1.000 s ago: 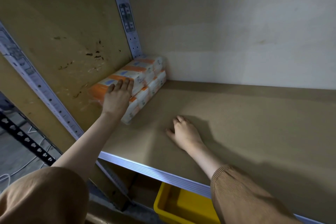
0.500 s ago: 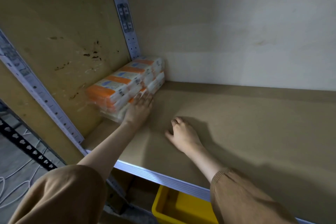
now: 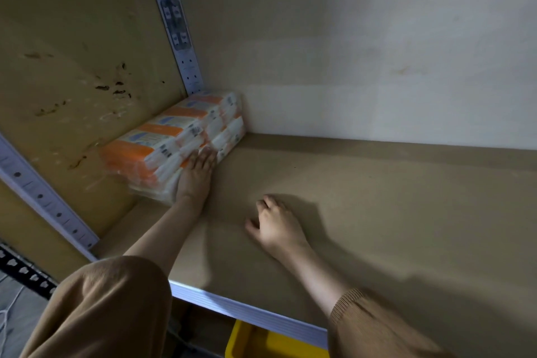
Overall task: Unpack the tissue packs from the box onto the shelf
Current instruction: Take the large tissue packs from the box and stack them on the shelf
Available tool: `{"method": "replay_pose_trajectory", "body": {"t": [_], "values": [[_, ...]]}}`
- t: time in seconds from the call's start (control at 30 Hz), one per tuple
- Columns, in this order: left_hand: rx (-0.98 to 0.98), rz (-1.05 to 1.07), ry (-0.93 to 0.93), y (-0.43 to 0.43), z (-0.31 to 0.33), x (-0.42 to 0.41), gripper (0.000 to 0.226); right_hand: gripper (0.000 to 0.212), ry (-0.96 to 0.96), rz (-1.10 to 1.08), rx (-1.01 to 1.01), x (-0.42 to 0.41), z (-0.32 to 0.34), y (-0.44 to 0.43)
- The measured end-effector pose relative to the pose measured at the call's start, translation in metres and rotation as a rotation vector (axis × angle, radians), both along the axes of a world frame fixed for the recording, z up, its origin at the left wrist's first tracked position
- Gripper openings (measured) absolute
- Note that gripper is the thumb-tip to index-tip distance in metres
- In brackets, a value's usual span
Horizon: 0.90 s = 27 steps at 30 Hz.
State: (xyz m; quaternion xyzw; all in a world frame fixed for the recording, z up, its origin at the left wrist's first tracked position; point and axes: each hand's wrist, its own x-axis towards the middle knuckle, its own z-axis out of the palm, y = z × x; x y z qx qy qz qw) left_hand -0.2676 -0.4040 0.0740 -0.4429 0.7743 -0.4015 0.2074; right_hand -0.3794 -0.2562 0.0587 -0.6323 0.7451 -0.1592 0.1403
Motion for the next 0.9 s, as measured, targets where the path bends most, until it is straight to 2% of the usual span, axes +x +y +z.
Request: {"method": "replay_pose_trajectory", "body": {"t": [0.2, 0.37, 0.53, 0.67, 0.73, 0.9], "values": [[0.041, 0.027, 0.027, 0.006, 0.004, -0.004, 0.054, 0.052, -0.004, 0.011, -0.009, 0.001, 0.0, 0.001], [0.15, 0.001, 0.24, 0.021, 0.009, -0.012, 0.049, 0.051, 0.007, 0.007, 0.011, 0.004, 0.005, 0.007], [0.186, -0.075, 0.455, 0.065, 0.017, -0.007, 0.046, 0.039, 0.027, -0.02, -0.003, 0.011, 0.011, 0.022], [0.09, -0.269, 0.667, 0.107, 0.012, 0.024, 0.032, 0.033, 0.032, -0.048, -0.03, 0.024, 0.008, 0.046], [0.027, -0.356, 0.677, 0.126, 0.008, 0.044, 0.02, 0.03, -0.014, -0.048, -0.032, 0.034, 0.005, 0.06], [0.054, -0.358, 0.718, 0.187, -0.005, 0.095, 0.021, 0.028, -0.083, 0.035, -0.091, 0.073, 0.004, 0.102]]}}
